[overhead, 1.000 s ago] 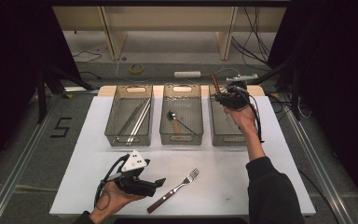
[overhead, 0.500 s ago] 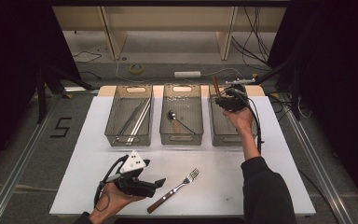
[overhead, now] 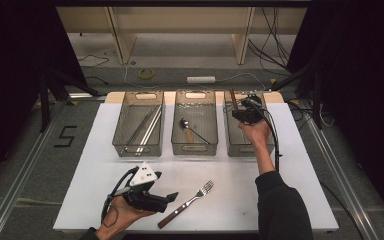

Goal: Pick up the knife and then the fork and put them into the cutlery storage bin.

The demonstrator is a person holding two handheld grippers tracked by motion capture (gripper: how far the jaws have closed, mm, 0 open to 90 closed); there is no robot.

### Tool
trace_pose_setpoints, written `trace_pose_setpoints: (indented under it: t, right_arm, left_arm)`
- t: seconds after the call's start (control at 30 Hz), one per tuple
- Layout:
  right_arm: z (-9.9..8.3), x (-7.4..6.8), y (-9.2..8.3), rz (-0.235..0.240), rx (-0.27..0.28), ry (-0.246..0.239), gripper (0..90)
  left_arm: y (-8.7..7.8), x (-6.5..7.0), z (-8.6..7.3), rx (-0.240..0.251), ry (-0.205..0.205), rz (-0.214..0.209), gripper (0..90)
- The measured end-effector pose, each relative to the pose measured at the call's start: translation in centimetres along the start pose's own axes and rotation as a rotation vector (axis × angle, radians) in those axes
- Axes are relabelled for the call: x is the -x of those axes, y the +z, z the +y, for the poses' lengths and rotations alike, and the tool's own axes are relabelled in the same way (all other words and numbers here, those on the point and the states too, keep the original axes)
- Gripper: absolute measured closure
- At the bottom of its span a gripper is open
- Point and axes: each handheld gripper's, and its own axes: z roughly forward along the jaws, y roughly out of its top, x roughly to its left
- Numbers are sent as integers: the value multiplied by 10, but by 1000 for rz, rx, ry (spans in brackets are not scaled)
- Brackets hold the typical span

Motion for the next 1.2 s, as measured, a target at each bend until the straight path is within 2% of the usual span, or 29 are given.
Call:
trace_pose_setpoints:
  t: [0.07, 0.17, 0.23, 0.3, 0.43, 0.67, 0.77, 1.0, 1.2]
  right_arm:
    - [-1, 1, 1, -8, -13, 11, 772]
    - [-3, 1, 3, 5, -26, 28, 761]
    - [-4, 1, 3, 6, -27, 41, 678]
    - [-4, 2, 4, 25, -41, 42, 653]
    - [-2, 3, -2, 50, -27, 36, 588]
    - [0, 0, -21, 91, 0, -31, 485]
    - [-3, -6, -32, 131, 7, -87, 439]
    - [-23, -19, -63, 218, 47, -179, 386]
    - [-49, -30, -85, 277, 66, -232, 363]
  left_arm:
    - [1, 0, 0, -4, 2, 0, 155]
    - [0, 0, 0, -2, 2, 0, 155]
    - [1, 0, 0, -4, 0, 1, 155]
    - [1, 0, 0, -6, -2, 0, 155]
    - [2, 0, 0, -11, -1, -3, 155]
    - [2, 0, 0, -21, -4, -1, 155]
    - [2, -1, 0, -29, -5, -1, 155]
    - [4, -1, 1, -67, -8, -2, 155]
    - [8, 0, 1, -140, 4, -3, 156]
